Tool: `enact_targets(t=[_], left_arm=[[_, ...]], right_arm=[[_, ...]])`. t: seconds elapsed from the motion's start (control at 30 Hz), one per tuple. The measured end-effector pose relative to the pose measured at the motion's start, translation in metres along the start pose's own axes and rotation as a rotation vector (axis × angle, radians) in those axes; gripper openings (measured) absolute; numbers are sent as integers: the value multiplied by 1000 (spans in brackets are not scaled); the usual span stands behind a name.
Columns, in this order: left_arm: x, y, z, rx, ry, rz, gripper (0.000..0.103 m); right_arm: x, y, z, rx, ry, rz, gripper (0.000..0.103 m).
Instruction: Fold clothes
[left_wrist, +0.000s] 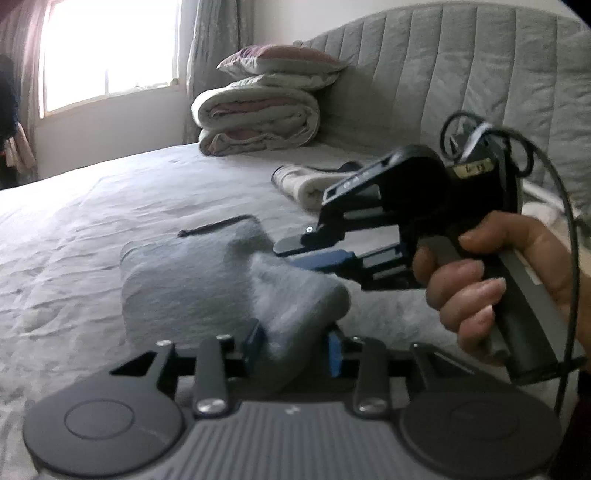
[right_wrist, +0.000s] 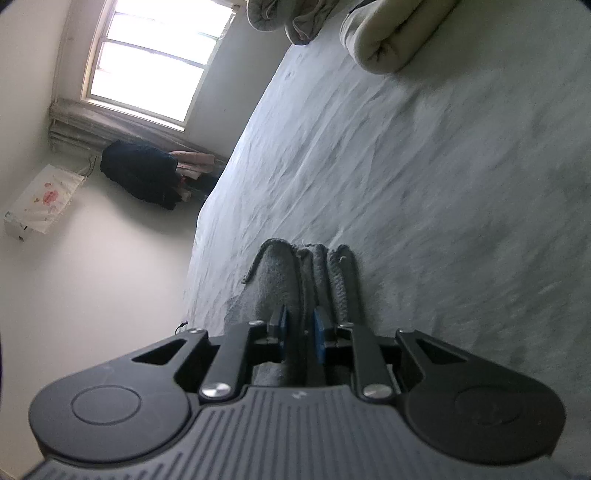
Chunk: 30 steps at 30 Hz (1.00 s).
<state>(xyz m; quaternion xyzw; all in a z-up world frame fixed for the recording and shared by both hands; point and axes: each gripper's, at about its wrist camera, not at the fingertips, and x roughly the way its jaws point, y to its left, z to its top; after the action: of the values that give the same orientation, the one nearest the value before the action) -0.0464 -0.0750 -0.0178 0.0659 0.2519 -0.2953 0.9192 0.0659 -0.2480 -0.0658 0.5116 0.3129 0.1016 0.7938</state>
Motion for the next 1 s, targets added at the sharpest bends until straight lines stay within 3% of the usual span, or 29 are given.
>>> enact_targets(t=[0.07,0.13,0.3,0.47,0.7,0.93,1.0], left_arm=[[-4,3,1,-14,-16,-34,41],[-7,7,2,-28,-35,-72,41],[-7,19,5,-108,-74,-138,41],[6,27,1,-203,-68,-192,40],[20,15,-11,-180,-30,-234,38],[23,-1,-11,-104,15,-289,38],[22,-4,-13,-71,29,-289,38]], right_arm=[[-6,-1,3,17,-4,26,38],[-9,4,7,19,-21,56,46],[-9,23,11,-86,-63,50,46],[2,24,9,-78,-37,74,46],[12,28,7,-137,10,113,46],[32,35,-3,-224,77,41,39],[37,28,-2,-226,91,-19,21]])
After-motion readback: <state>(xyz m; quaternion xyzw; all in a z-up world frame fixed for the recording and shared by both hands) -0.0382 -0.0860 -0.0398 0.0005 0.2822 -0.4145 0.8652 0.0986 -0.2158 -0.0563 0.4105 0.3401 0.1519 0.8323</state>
